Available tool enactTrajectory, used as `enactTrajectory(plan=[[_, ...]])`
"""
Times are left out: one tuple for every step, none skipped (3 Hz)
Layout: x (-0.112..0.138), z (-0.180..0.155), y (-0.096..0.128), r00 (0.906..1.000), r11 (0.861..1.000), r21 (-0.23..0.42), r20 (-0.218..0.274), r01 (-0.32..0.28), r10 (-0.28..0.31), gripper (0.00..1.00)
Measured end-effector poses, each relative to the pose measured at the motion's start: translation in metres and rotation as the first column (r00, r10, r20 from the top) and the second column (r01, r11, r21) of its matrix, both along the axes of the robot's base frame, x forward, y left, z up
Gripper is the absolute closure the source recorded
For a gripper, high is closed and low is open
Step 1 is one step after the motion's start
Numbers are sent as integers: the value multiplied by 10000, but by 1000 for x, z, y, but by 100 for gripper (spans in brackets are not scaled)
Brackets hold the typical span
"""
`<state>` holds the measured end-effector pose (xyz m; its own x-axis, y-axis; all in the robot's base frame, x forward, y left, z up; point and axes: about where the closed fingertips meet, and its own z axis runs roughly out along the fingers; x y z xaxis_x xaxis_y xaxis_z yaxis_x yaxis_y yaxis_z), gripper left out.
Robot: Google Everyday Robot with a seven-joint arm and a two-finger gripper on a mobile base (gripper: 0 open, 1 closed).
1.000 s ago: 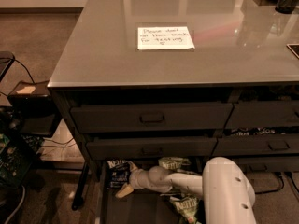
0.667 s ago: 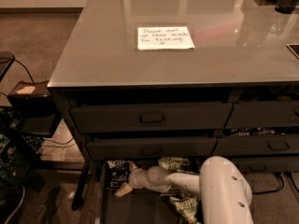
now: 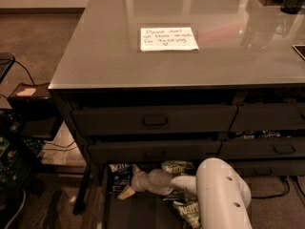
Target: Pick blue chip bag from bottom drawer and place on counter
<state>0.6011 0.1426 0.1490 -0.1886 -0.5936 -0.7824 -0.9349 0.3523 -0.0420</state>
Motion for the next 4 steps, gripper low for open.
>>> enactTrajectory(plan=[[6,-10,-3,9999,9997,-216,-103,115,-117,0],[8,-17,-8,9994,9993,-289,-221,247,-253,18],[9,-17,-9,9994,9993,-291,-228,254,-260,42],[4,-11,-14,9989,9993,-41,-298,373,-374,66]])
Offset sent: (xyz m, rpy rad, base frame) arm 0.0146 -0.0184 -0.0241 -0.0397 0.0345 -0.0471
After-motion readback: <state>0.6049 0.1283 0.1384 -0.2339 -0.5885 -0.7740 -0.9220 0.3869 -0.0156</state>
